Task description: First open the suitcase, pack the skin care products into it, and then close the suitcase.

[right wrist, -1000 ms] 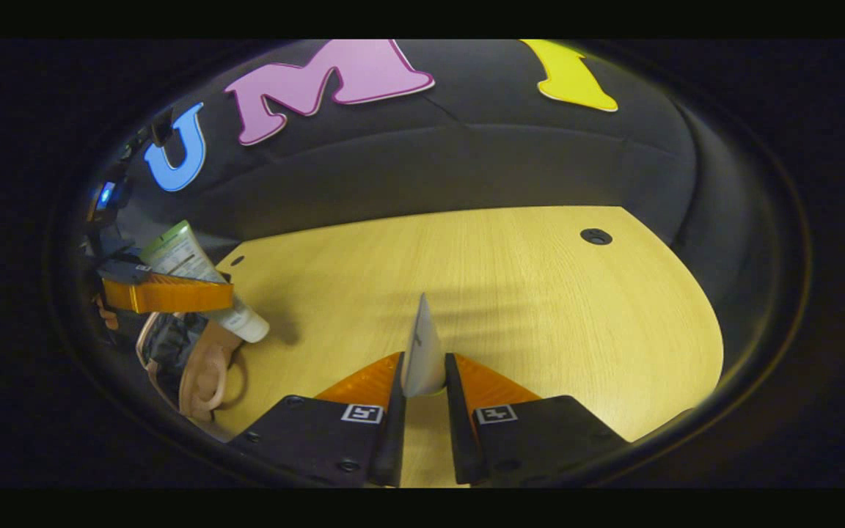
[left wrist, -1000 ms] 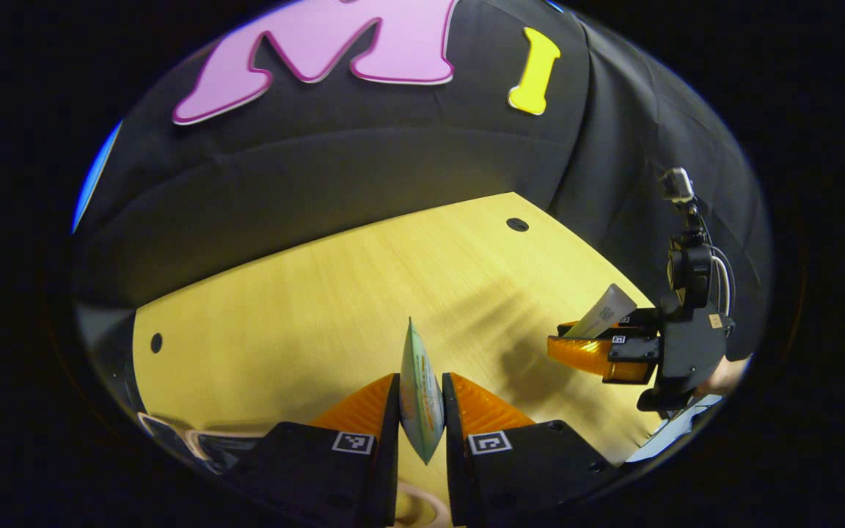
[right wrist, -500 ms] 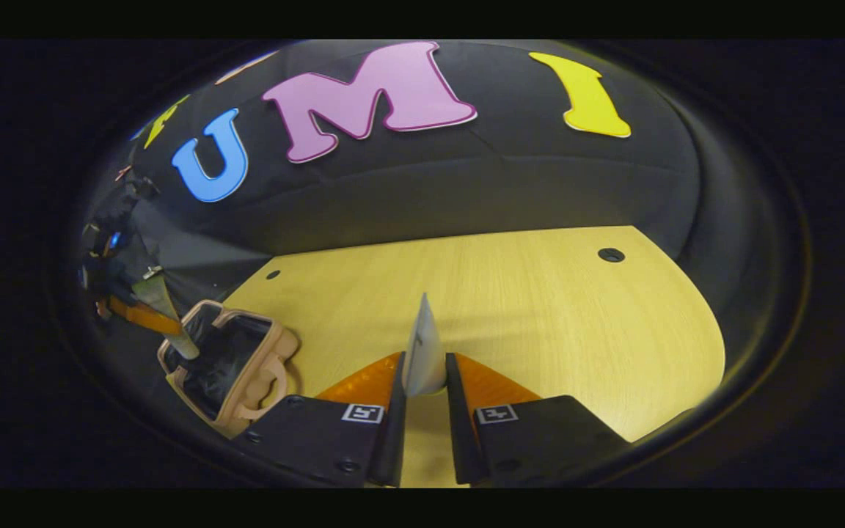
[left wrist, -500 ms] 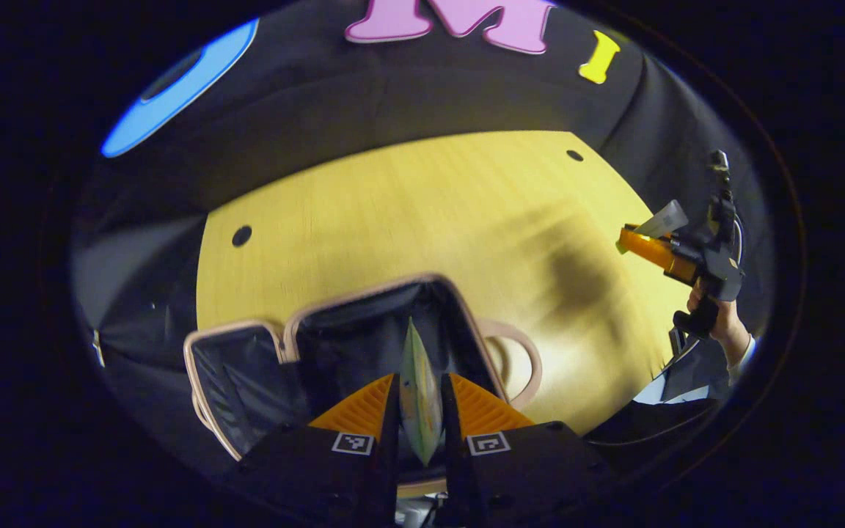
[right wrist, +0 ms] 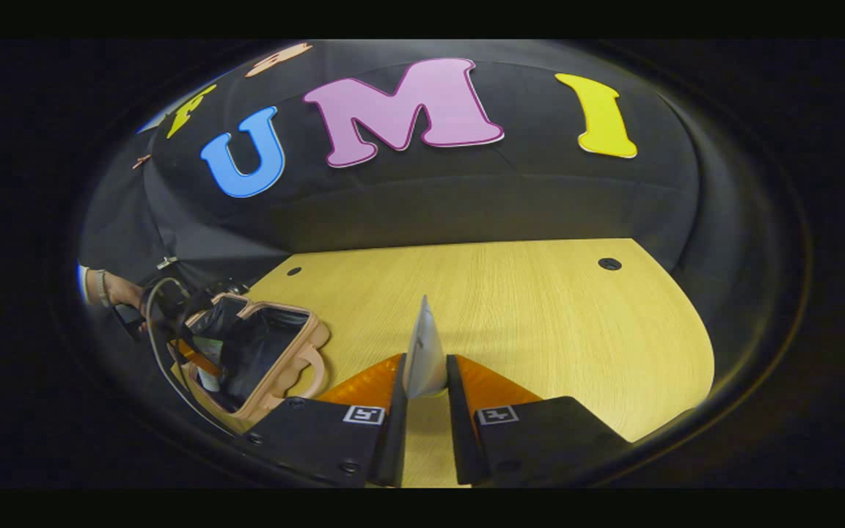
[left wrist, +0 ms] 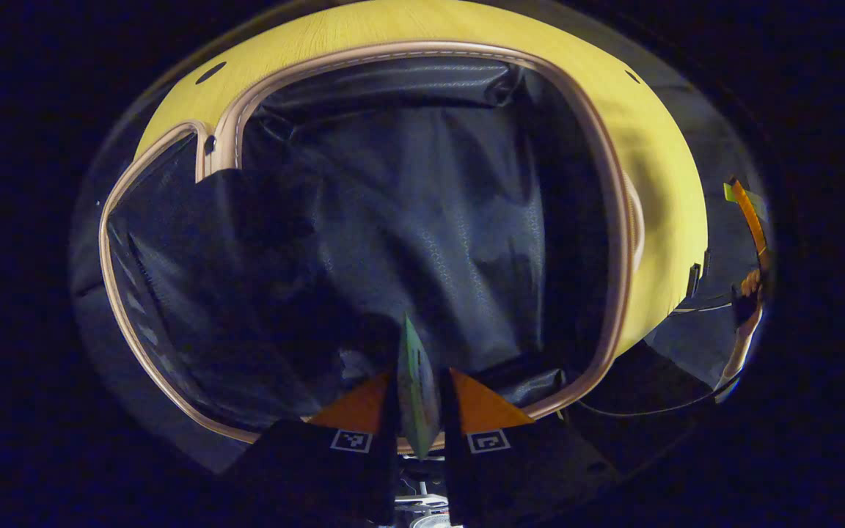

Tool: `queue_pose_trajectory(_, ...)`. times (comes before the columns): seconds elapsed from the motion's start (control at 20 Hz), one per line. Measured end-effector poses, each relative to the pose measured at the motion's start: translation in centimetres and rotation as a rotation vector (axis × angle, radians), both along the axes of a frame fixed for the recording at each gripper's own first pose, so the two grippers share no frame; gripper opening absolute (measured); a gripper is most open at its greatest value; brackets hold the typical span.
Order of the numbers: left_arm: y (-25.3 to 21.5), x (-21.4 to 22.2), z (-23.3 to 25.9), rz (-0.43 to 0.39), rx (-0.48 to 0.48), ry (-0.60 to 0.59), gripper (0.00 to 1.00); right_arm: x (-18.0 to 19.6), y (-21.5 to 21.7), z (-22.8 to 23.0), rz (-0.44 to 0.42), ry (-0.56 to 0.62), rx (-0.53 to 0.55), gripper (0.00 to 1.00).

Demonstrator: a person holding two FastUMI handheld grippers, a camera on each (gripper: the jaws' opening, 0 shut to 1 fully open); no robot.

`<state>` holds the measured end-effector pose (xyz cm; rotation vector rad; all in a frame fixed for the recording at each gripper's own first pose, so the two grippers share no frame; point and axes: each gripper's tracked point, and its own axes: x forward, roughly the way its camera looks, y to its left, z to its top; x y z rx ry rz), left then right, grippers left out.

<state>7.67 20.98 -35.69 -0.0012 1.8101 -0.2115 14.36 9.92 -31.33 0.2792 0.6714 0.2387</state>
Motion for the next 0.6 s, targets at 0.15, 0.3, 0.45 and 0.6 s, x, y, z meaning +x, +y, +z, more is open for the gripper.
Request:
queue_pose_trajectory(0.15, 0.9, 0.5, -1.4, 0.047, 0.034, 0.008, 0.33, -1.4, 0.3, 0.3, 0.005, 0.001, -0.025, 0.30)
queue_pose_trajectory(0.3, 0.9, 0.7, -2.0, 0.062, 0.036, 0.004, 0.34, -2.2, 0.9, 0.8, 0.006, 0.002, -0.030, 0.30)
queue_pose_trajectory(0.45, 0.9, 0.5, -2.0, 0.067, 0.042, -0.011, 0.37, -2.7, 2.4, 1.4, 0.025, -0.001, -0.023, 0.30)
queue_pose_trajectory(0.6, -0.8, 0.5, -0.3, 0.084, 0.007, -0.051, 0.60, -3.1, 5.0, 1.6, 0.071, 0.006, -0.007, 0.26)
